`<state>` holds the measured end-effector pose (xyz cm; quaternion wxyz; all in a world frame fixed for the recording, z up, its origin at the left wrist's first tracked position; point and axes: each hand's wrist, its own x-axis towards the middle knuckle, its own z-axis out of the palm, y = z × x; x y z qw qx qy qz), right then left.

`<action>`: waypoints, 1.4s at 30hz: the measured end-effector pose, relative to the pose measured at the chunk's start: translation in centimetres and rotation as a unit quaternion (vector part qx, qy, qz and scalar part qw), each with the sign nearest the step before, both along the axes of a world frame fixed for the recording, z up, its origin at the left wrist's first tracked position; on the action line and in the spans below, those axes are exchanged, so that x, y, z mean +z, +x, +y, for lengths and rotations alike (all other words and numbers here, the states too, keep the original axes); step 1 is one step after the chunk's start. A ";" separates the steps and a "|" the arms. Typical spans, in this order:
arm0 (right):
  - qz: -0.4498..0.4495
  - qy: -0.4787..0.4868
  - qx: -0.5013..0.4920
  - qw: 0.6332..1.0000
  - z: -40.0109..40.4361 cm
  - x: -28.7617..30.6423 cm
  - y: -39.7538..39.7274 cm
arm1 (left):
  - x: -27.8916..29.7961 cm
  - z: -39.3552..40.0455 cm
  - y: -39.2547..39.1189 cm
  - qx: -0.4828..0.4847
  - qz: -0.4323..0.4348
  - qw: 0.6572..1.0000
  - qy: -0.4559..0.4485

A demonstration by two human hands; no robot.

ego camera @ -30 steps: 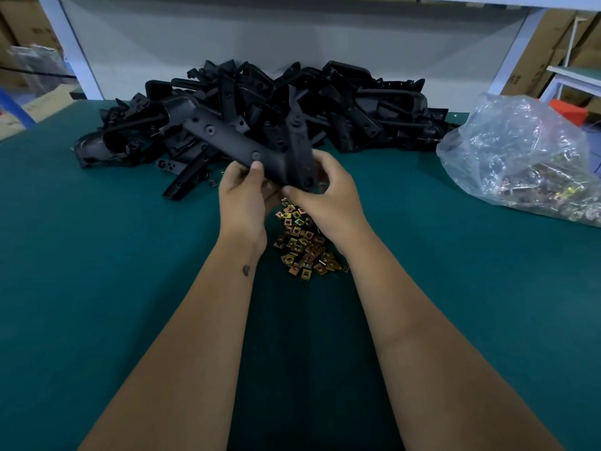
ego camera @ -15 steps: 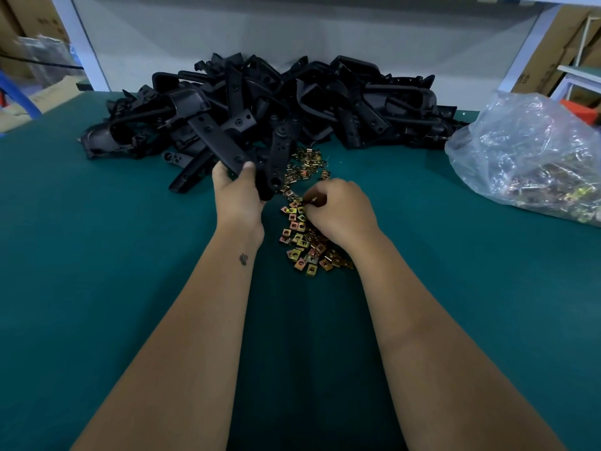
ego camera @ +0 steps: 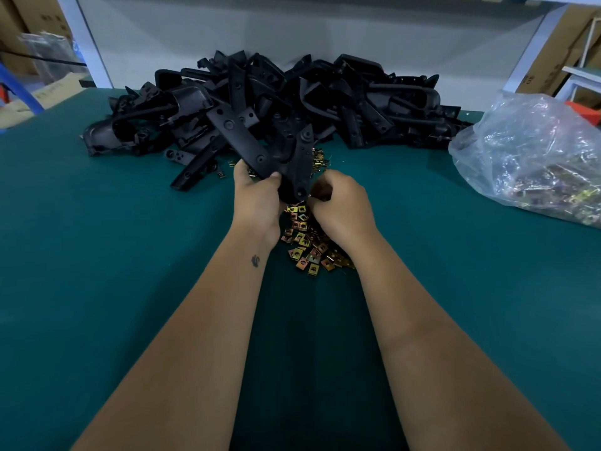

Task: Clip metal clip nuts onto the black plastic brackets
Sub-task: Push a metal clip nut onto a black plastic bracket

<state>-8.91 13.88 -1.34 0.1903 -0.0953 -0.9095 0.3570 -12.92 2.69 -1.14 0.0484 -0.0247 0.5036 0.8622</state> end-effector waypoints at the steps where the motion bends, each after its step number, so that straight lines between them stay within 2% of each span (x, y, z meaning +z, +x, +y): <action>1: 0.020 -0.042 -0.003 0.999 0.0 0.0 -0.1 | 0.0 0.0 -0.1 -0.004 -0.002 1.000 0.009; 7: 0.103 -0.322 0.006 0.941 0.3 0.7 0.0 | -0.1 0.0 -0.3 -0.033 -0.012 0.996 0.078; 14: 0.133 -0.488 0.040 0.862 0.8 1.0 0.2 | 0.2 -0.1 0.0 -0.064 -0.006 0.994 0.088; 26: 0.142 -0.485 0.036 0.862 0.6 1.2 0.2 | 0.3 -0.1 0.2 -0.078 0.003 0.995 0.069; 33: 0.150 -0.456 0.016 0.877 0.6 1.4 0.3 | 0.4 0.0 0.4 -0.082 0.002 0.994 0.075; 38: 0.157 -0.538 0.038 0.827 0.4 1.6 0.3 | 0.4 0.0 0.4 -0.086 0.002 0.994 0.061; 42: 0.157 -0.556 0.046 0.815 0.2 1.6 0.3 | 0.5 0.0 0.5 -0.084 0.001 0.994 0.063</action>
